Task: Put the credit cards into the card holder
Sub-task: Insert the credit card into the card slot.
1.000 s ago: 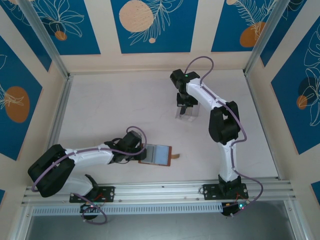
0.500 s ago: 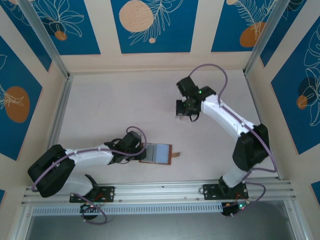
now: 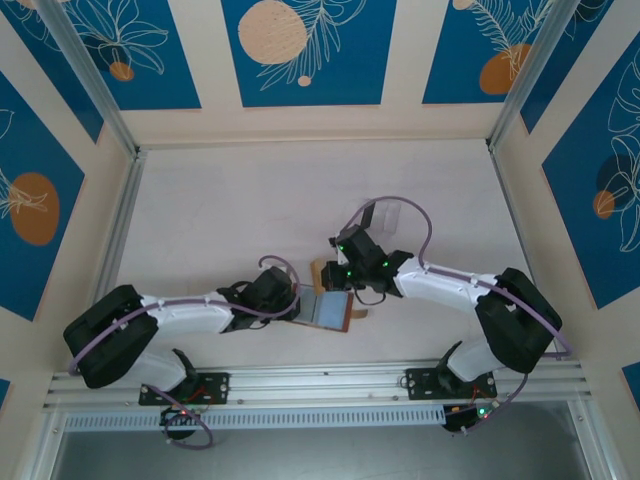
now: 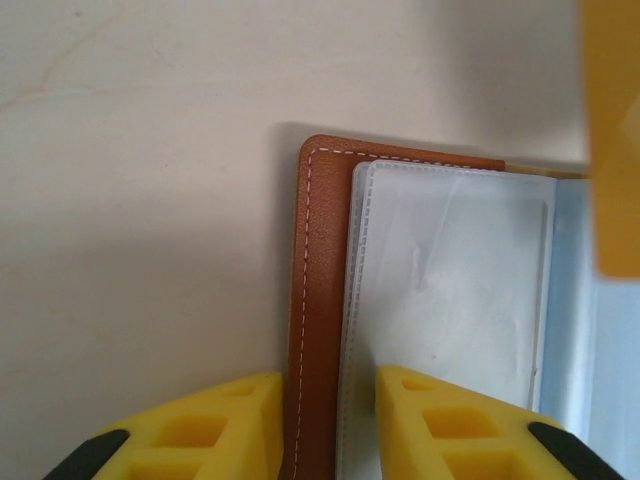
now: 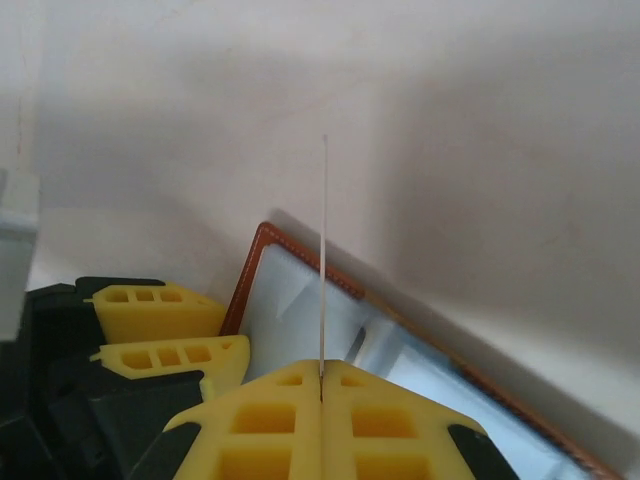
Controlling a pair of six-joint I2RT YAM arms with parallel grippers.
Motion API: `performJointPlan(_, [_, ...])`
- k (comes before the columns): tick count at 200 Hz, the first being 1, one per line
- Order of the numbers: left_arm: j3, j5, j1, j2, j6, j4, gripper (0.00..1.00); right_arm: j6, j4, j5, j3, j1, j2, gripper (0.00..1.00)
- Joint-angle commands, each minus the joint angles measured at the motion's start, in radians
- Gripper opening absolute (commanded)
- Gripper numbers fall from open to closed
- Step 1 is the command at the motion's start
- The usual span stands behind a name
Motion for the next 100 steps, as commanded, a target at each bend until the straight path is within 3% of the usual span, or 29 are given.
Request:
performJointPlan(1, [-0.046, 0.059, -0.036, 0.092, -0.033, -0.069, 0.29, 0.085, 0.191, 0.005, -0.051, 0.033, -0.014, 0.00])
performJointPlan(51, [-0.044, 0.051, -0.045, 0.111, -0.051, -0.073, 0.28, 0.153, 0.198, 0.121, -0.159, 0.075, -0.140, 0.00])
performJointPlan(100, [-0.033, 0.048, -0.048, 0.121, -0.053, -0.076, 0.28, 0.174, 0.129, 0.103, -0.183, 0.067, -0.169, 0.00])
